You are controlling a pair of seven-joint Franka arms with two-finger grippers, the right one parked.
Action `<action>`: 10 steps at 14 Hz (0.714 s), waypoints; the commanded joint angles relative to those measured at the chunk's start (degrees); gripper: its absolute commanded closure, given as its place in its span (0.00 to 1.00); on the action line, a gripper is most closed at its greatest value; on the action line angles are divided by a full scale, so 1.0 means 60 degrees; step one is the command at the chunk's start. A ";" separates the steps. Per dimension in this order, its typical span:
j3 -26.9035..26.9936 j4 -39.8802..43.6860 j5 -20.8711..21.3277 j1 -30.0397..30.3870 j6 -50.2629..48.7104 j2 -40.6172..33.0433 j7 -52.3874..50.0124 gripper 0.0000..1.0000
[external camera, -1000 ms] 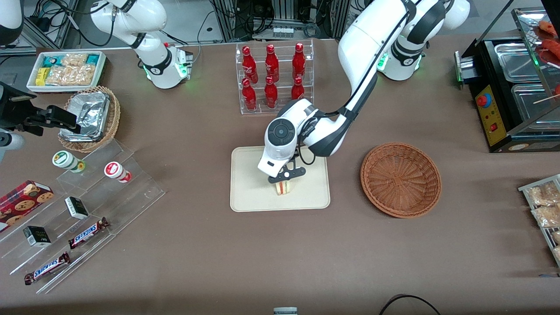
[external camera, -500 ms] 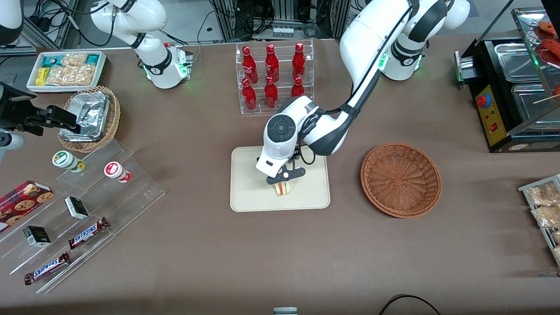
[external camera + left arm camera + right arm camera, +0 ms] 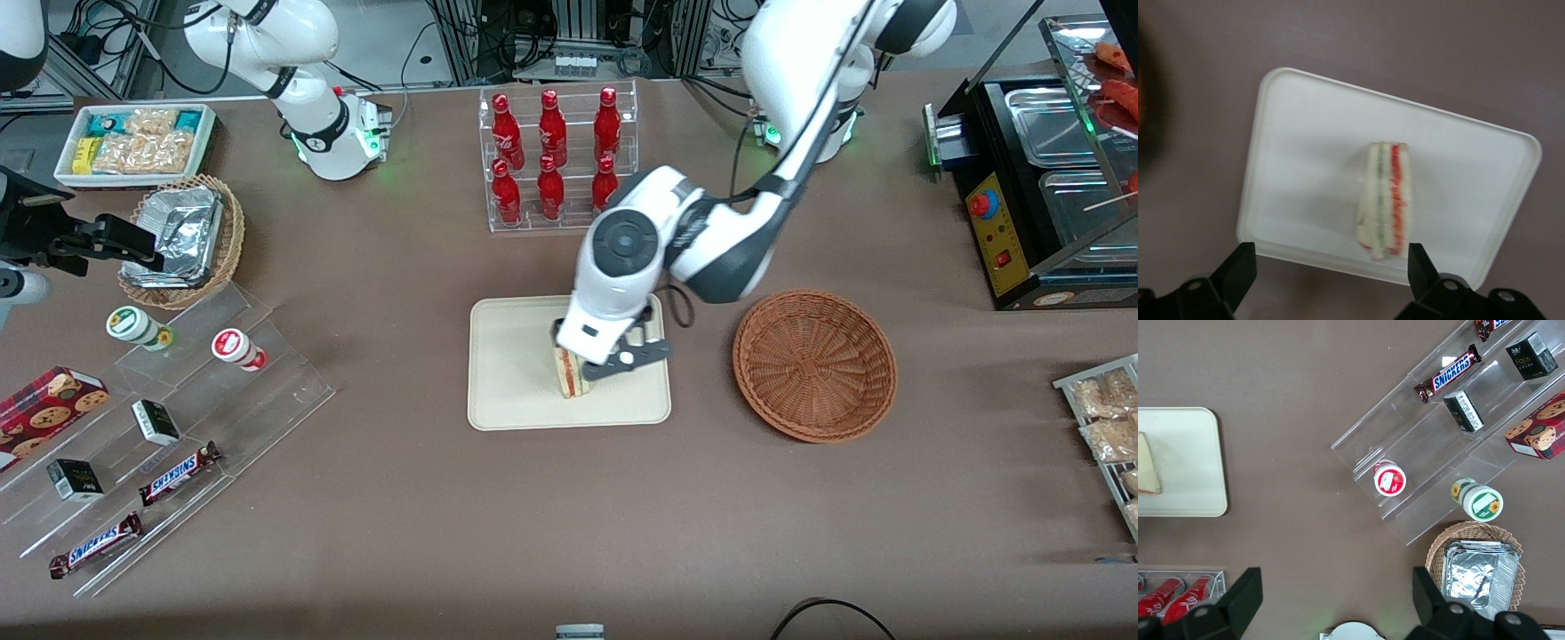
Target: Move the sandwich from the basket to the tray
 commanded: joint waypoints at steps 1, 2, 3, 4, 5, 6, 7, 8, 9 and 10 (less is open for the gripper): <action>-0.0060 -0.0286 0.0007 0.0597 -0.0573 -0.0378 0.0716 0.00; -0.0060 -0.0417 0.0051 0.0845 -0.0574 -0.0451 0.0805 0.00; -0.0060 -0.0636 0.0095 0.1065 -0.0574 -0.0626 0.1081 0.00; -0.0046 -0.0986 0.0109 0.1299 -0.0574 -0.0918 0.1519 0.00; -0.0045 -0.1453 0.0124 0.1606 -0.0574 -0.1240 0.1901 0.00; -0.0045 -0.1951 0.0124 0.1928 -0.0560 -0.1649 0.2412 0.00; -0.0060 -0.2362 0.0110 0.2323 -0.0560 -0.2045 0.3084 0.00; -0.0060 -0.2656 0.0081 0.2660 -0.0589 -0.2397 0.3599 0.00; -0.0060 -0.2920 0.0066 0.2954 -0.0676 -0.2763 0.4068 0.00; -0.0060 -0.3024 0.0066 0.3261 -0.1010 -0.3013 0.4566 0.00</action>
